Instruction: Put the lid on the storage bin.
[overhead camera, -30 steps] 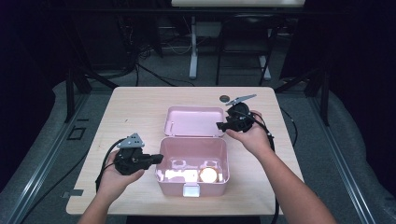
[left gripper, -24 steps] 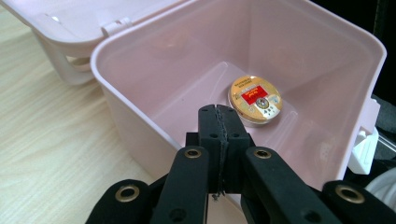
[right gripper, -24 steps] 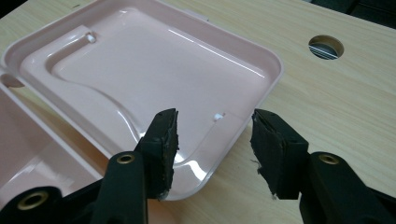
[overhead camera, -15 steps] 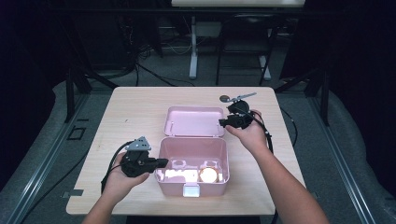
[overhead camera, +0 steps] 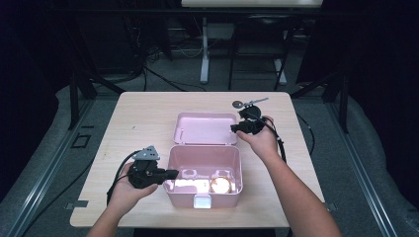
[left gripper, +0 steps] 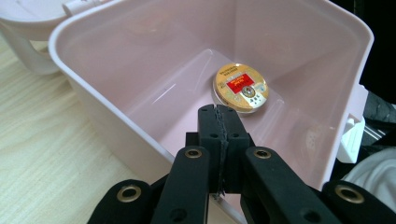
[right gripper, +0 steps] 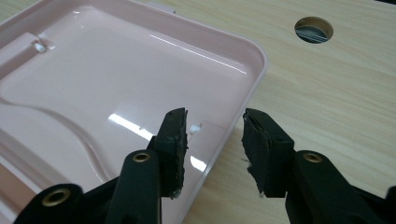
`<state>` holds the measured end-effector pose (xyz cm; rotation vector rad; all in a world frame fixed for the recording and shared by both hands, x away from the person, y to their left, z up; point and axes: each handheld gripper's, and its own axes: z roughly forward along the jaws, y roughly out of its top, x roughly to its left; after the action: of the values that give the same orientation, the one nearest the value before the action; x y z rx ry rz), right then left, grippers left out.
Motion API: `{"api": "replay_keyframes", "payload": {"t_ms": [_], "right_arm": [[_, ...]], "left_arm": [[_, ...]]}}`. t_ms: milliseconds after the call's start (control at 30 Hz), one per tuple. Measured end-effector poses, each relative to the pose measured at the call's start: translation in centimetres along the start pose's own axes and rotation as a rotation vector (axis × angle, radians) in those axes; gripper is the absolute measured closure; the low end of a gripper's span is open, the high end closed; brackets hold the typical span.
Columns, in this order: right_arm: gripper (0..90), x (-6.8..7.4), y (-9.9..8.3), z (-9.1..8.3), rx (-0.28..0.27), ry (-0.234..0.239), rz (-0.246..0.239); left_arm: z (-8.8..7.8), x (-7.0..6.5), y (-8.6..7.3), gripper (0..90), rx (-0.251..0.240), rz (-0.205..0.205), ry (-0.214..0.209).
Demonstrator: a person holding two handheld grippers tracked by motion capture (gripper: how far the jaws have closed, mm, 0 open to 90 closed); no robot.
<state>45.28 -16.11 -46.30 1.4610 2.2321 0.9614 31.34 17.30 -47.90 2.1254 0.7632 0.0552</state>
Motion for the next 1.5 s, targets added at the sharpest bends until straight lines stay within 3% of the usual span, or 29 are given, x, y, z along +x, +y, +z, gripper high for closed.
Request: {"api": "replay_keyframes", "payload": {"t_ms": [333,800,1167,1500], "right_arm": [[59.3,-0.6,0.1,0.8,-0.003,-0.005,0.021],[59.4,-0.8,0.4,1.8,0.000,0.005,0.042],[69.0,-2.0,0.7,2.7,-0.008,-0.021,0.108],[74.3,-1.5,0.9,3.5,0.014,-0.049,0.135]], "left_arm": [[0.5,-0.2,-0.4,90.0,-0.002,-0.005,-0.023],[0.5,-0.7,-0.7,90.0,0.001,0.011,-0.008],[0.5,-0.6,-0.8,90.0,0.002,0.010,-0.020],[0.5,-0.6,-0.8,90.0,0.002,0.006,-0.025]]}}
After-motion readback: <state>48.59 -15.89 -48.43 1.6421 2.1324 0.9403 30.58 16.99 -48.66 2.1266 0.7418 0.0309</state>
